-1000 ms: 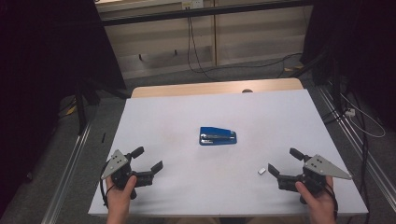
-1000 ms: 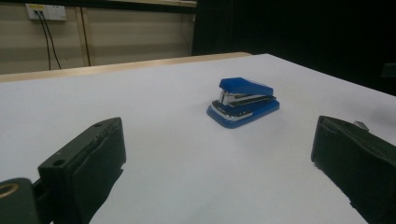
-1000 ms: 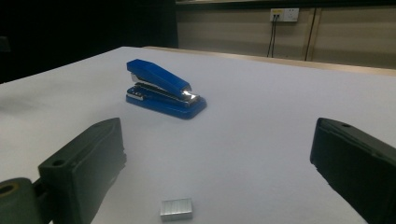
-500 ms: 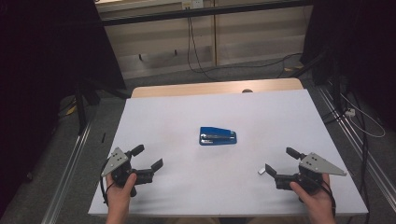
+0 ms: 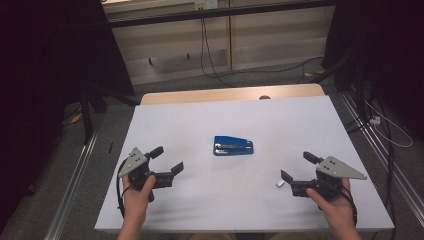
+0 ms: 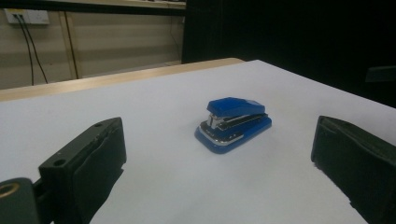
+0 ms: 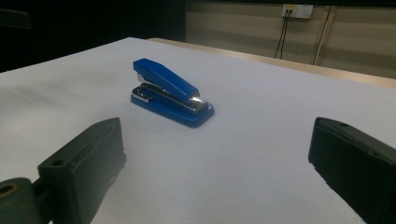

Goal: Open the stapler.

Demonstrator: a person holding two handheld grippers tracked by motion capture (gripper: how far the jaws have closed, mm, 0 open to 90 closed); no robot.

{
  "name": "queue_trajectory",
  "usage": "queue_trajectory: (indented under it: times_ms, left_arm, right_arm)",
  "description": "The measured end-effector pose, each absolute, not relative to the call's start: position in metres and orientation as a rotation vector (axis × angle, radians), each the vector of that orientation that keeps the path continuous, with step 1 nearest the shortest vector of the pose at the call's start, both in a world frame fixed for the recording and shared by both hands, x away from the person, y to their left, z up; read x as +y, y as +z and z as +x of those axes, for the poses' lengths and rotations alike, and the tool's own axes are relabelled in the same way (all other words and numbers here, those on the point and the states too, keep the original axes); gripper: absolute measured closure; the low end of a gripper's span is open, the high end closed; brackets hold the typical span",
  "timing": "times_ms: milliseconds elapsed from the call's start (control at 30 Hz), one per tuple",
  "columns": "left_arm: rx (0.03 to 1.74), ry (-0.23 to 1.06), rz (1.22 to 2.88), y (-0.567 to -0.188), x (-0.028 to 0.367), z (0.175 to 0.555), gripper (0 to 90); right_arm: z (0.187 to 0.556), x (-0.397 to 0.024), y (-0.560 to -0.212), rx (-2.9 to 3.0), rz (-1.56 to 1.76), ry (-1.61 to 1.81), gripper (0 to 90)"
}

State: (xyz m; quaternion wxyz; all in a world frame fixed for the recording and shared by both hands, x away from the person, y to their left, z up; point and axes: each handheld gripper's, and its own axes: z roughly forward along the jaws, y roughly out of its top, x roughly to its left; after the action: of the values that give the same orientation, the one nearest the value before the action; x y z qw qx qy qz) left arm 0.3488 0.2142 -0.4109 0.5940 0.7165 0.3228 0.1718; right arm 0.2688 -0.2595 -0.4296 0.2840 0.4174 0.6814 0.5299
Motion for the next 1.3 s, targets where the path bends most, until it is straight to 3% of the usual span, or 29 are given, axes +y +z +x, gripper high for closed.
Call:
queue_trajectory:
  times_ms: [1300]
  left_arm:
    - [0.672, 0.318, 1.769, -0.411, 0.148, 0.409, 4.1]
  right_arm:
    - [0.34, -0.212, -0.407, 1.933, 1.055, 1.406, 3.3]
